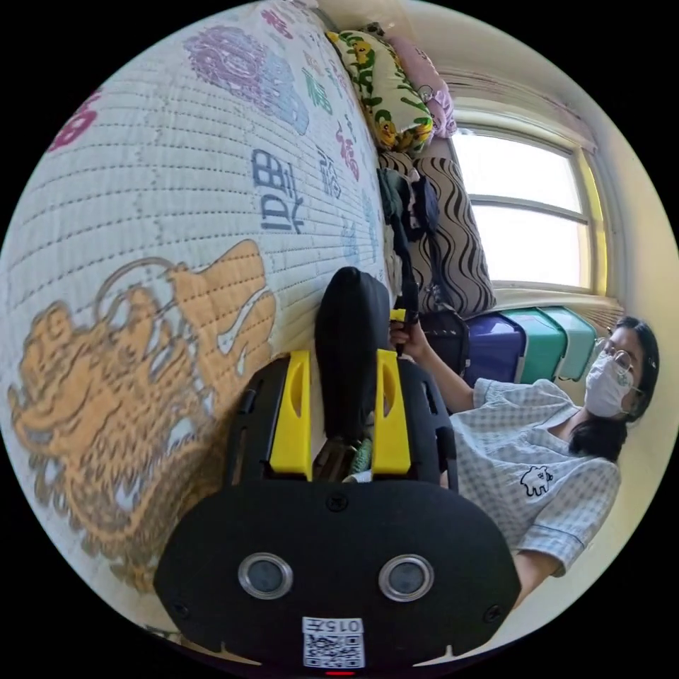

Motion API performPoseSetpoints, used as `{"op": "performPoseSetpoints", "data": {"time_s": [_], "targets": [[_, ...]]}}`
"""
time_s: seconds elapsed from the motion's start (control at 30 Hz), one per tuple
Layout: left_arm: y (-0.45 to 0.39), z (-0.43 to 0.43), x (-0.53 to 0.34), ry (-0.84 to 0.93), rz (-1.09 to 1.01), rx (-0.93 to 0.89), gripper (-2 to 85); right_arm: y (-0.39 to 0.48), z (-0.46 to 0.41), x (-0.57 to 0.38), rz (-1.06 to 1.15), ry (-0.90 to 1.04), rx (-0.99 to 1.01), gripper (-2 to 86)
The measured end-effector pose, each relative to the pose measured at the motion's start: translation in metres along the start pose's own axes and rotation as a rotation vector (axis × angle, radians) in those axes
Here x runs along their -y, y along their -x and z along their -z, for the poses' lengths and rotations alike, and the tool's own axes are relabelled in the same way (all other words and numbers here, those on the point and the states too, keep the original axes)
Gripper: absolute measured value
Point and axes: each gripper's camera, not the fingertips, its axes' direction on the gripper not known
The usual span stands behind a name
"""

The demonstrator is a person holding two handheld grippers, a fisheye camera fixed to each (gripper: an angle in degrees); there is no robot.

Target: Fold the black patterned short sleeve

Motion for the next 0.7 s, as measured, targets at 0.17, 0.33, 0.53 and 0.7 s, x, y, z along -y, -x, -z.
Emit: {"op": "performPoseSetpoints", "data": {"time_s": [0.17, 0.33, 0.53, 0.7], "targets": [[-0.021, 0.001, 0.027, 0.061, -0.059, -0.022, 12.1, -0.004, -0.037, 0.023, 0.042, 0.059, 0.024, 9.1], [-0.031, 0.016, 0.032, 0.066, -0.048, -0.062, 8.6, -0.014, -0.056, 0.030, 0.005, 0.067, 0.078, 5.0], [-0.095, 0.071, 0.009, -0.006, -0.159, -0.082, 6.9, 0.049, -0.065, 0.025, 0.120, 0.077, 0.047, 4.2], [-0.160, 0.170, -0.043, -0.151, -0.216, -0.105, 6.7, 0.134, -0.120, 0.060, 0.278, 0.176, 0.071, 4.1]]}}
